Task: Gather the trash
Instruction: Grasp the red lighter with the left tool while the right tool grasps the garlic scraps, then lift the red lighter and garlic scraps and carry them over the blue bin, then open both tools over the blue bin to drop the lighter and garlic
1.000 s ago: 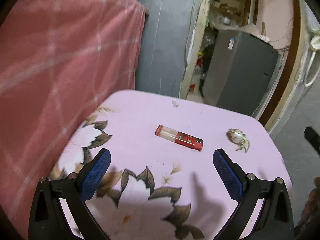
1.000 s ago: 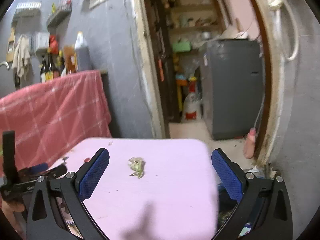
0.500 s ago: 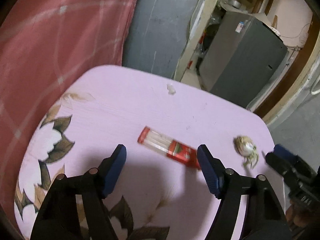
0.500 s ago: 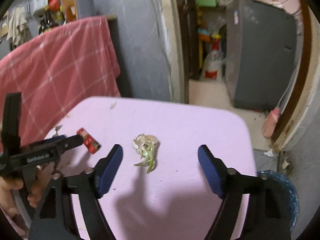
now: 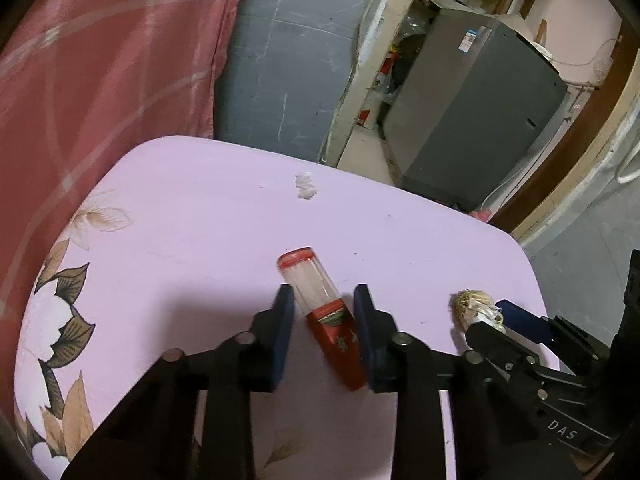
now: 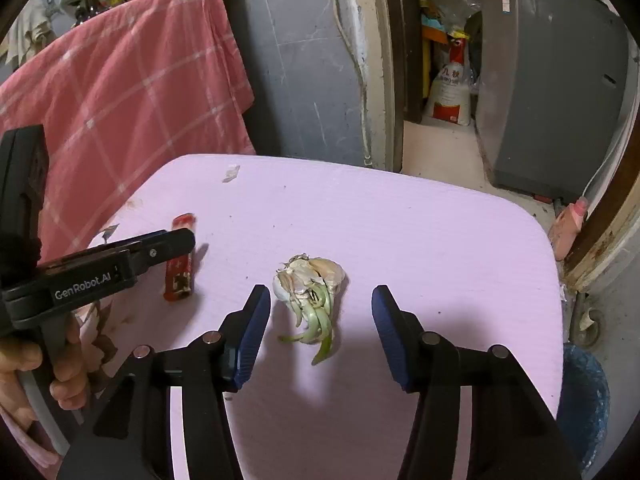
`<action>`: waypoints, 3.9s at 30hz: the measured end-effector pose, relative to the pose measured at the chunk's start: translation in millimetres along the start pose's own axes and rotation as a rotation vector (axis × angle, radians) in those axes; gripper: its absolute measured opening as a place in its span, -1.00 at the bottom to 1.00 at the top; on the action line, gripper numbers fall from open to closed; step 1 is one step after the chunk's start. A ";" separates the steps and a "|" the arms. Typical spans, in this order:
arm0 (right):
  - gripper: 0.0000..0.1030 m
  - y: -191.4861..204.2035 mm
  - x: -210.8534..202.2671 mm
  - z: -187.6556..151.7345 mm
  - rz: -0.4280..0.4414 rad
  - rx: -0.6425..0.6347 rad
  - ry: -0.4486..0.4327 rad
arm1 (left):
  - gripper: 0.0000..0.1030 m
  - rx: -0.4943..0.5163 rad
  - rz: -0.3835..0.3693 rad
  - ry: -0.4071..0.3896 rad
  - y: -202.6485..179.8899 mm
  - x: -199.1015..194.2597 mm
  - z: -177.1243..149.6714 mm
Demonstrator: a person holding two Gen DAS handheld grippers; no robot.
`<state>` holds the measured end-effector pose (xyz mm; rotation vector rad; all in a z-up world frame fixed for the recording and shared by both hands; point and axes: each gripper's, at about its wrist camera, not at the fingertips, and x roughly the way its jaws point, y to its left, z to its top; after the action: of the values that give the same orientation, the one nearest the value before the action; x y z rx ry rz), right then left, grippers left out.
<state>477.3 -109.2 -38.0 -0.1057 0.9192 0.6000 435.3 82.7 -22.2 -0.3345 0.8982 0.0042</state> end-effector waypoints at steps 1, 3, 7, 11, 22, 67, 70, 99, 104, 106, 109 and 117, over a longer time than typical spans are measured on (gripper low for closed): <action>-0.05 -0.6 0.5 0.2 0.002 0.002 -0.002 | -0.58 0.002 -0.010 0.002 -0.9 0.9 0.1; -0.06 -2.1 2.4 1.0 0.004 0.004 -0.001 | -0.62 0.007 -0.032 0.008 -1.5 1.4 -0.8; -0.16 -3.6 6.3 1.7 0.026 0.013 0.004 | -0.65 0.026 -0.069 0.025 -7.7 2.6 -2.2; -0.39 -3.0 2.9 0.5 0.037 0.016 -0.003 | -0.67 0.060 -0.092 0.047 -13.3 -0.9 -6.3; -0.40 -6.3 -36.6 -17.4 0.029 0.032 -0.084 | -0.79 0.186 -0.116 0.081 -50.9 -6.9 -26.7; -0.40 -115.4 -176.1 -150.2 -0.264 0.219 -0.448 | -0.85 0.371 -0.301 -0.065 -243.7 8.4 -113.4; -0.40 -133.2 -180.3 -158.4 -0.285 0.247 -0.462 | -0.85 0.368 -0.317 -0.088 -260.1 12.3 -115.7; -0.36 -202.9 -147.9 -207.4 -0.281 0.406 -0.338 | -0.85 0.479 -0.273 0.041 -311.5 66.3 -151.5; -0.25 -202.9 -150.4 -206.4 -0.285 0.405 -0.344 | -0.85 0.464 -0.296 0.041 -308.0 65.1 -150.6; -0.25 -202.3 -152.7 -205.9 -0.291 0.403 -0.351 | -0.84 0.447 -0.311 0.038 -305.2 63.2 -149.0; -0.24 -201.3 -158.7 -205.5 -0.300 0.405 -0.370 | -0.83 0.435 -0.317 0.030 -303.0 58.6 -147.6; -0.11 -195.9 -182.5 -200.3 -0.332 0.405 -0.432 | -0.28 0.378 -0.324 -0.073 -294.3 31.9 -141.3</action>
<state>354.5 -419.8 -52.0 0.2260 0.5688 0.1092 389.0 -241.3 -44.4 -0.1220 0.7456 -0.4443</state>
